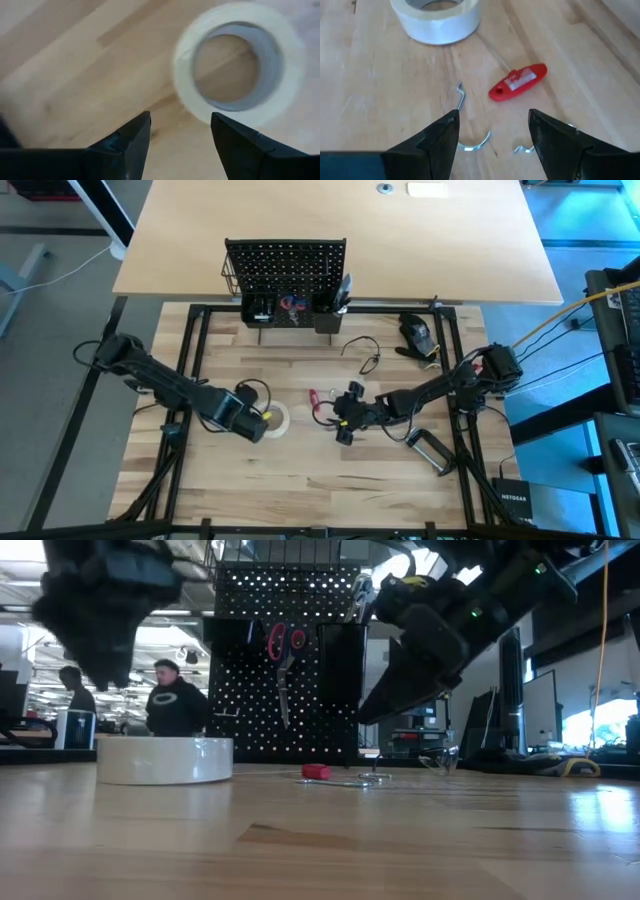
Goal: Hang tools onto peg board
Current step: Hang the white masking tape on the pegboard hook
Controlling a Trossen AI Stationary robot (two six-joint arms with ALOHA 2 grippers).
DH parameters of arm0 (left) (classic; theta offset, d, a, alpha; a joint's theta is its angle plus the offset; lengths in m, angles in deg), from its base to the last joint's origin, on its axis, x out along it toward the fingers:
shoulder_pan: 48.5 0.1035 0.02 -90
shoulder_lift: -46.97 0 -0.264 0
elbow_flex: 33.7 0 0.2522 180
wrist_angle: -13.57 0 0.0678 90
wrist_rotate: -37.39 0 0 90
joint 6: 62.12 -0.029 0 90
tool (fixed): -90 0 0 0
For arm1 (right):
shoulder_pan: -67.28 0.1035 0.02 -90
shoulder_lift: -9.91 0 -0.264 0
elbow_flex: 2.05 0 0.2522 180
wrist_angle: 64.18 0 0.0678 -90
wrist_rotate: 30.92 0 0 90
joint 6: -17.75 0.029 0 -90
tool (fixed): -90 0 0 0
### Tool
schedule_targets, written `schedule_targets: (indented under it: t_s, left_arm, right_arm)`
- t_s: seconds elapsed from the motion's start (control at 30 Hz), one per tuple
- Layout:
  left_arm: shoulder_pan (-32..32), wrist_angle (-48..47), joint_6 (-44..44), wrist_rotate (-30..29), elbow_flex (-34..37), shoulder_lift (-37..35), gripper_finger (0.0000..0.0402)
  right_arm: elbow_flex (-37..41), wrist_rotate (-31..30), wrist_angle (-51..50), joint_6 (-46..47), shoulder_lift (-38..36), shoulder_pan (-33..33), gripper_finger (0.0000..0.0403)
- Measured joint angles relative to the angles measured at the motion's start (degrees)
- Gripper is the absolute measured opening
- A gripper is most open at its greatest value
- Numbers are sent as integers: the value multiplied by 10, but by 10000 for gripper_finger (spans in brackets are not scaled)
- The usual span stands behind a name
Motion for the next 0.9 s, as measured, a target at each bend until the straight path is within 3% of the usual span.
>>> schedule_targets:
  t_s: [0.1, 0.43, 0.7, 0.9]
  left_arm:
    - [11, 25, 44, 3, 26, 3, 197]
    - [67, 171, 20, 31, 114, 1, 196]
    - [77, 223, -3, 51, 119, -8, 196]
    - [81, 227, 3, 28, 114, -5, 196]
  right_arm:
    - [13, 4, 18, 13, 0, 3, 237]
    - [21, 18, 26, 18, 0, 3, 237]
    - [21, 18, 25, 15, 0, 3, 237]
    - [21, 18, 25, 15, 0, 3, 237]
